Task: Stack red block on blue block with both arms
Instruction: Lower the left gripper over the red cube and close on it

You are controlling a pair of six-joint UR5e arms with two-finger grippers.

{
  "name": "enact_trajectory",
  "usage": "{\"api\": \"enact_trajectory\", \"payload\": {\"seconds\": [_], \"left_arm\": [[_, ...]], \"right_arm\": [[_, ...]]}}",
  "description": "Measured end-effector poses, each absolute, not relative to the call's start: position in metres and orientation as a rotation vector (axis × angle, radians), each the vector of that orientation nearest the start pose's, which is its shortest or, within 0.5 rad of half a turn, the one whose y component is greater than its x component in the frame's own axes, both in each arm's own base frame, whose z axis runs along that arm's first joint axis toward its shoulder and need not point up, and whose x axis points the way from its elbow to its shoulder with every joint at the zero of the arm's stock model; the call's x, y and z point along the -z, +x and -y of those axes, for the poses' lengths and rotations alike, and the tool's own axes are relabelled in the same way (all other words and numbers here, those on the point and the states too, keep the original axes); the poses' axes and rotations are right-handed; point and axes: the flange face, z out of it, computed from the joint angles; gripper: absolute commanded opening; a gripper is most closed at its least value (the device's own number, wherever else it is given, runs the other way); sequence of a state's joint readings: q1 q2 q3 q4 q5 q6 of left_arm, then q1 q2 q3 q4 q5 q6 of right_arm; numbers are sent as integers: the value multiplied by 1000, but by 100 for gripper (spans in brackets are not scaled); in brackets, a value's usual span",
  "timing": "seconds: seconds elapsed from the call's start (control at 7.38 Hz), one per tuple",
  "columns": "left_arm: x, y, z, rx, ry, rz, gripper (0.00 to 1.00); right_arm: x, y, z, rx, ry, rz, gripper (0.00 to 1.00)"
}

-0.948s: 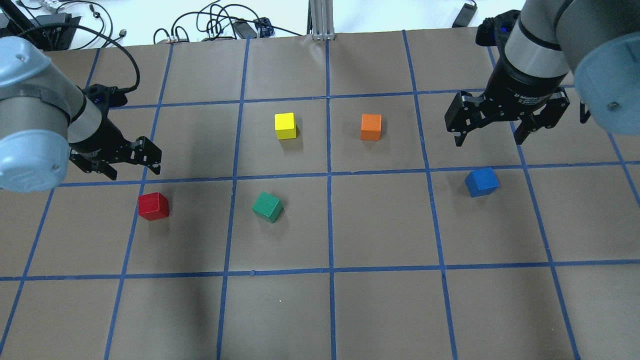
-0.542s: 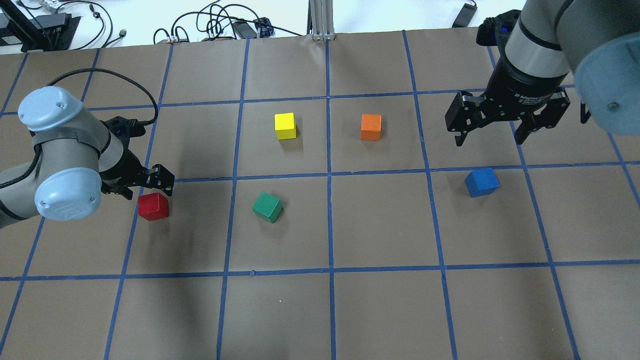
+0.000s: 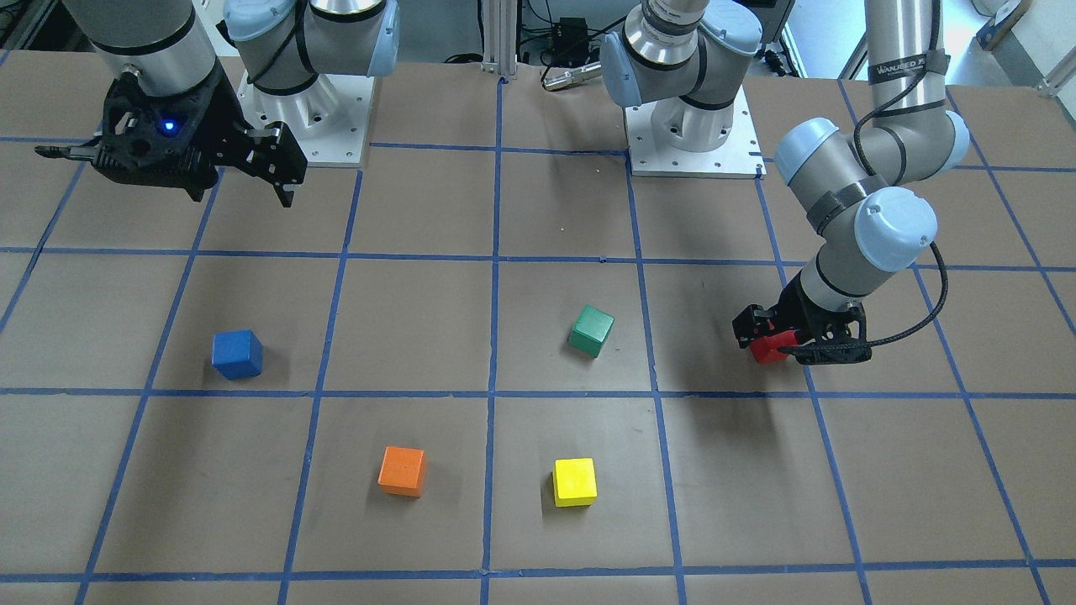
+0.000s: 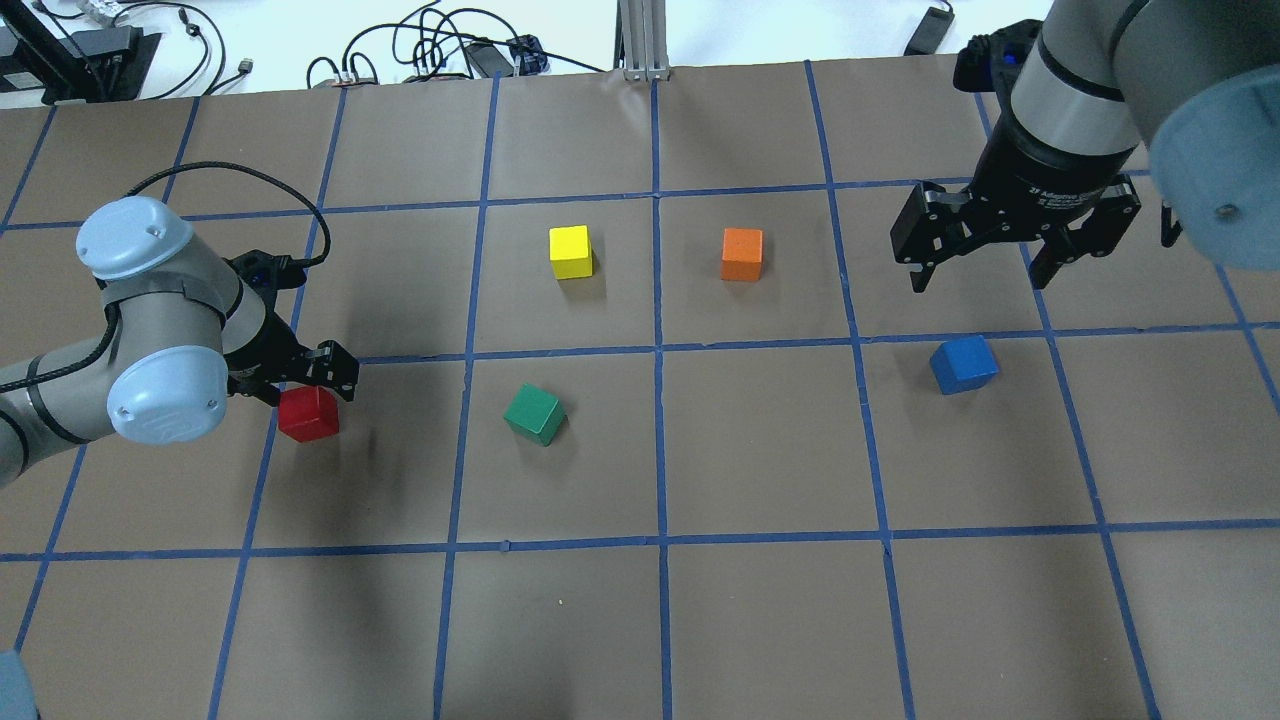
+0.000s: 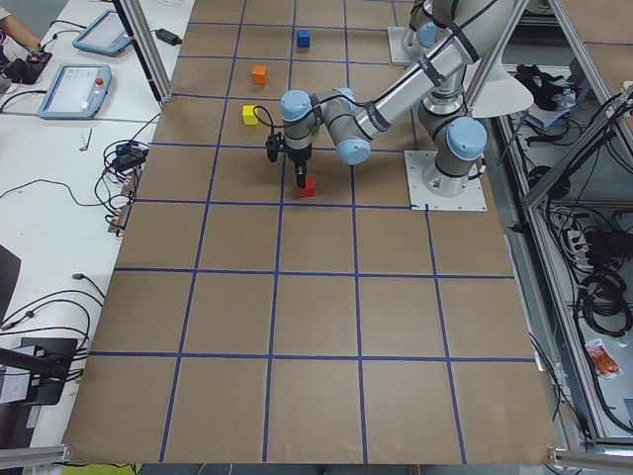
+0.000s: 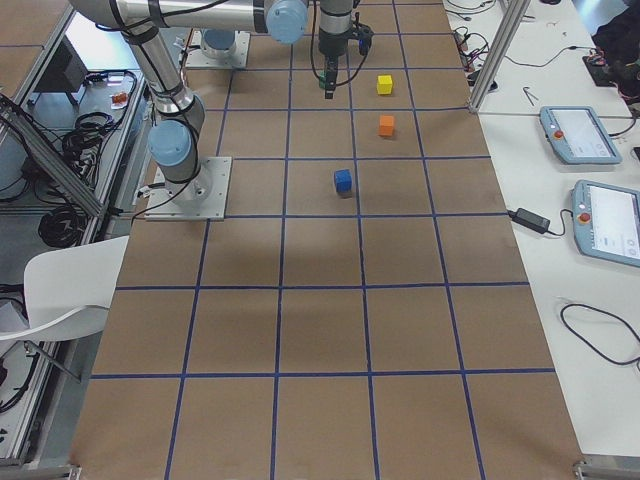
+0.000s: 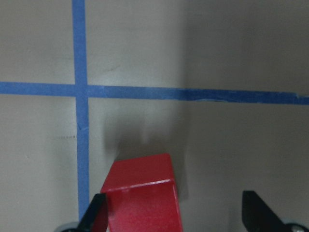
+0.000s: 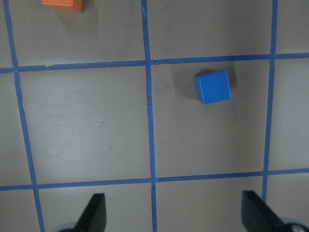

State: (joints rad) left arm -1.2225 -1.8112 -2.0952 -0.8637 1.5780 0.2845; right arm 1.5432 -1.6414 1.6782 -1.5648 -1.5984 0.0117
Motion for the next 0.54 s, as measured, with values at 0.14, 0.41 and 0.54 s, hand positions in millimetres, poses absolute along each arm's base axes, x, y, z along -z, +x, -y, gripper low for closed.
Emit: {"api": "enact_trajectory", "payload": {"seconds": [0.14, 0.41, 0.54], "left_arm": [[-195, 44, 494, -100, -116, -3152, 95], [-194, 48, 494, -101, -137, -3150, 98], [-195, 48, 495, -95, -142, -3147, 100]], "right_arm": [[-468, 118, 461, -68, 62, -3168, 100], [-468, 118, 461, -68, 60, -3168, 100], [-468, 119, 461, -68, 60, -3168, 100]]}}
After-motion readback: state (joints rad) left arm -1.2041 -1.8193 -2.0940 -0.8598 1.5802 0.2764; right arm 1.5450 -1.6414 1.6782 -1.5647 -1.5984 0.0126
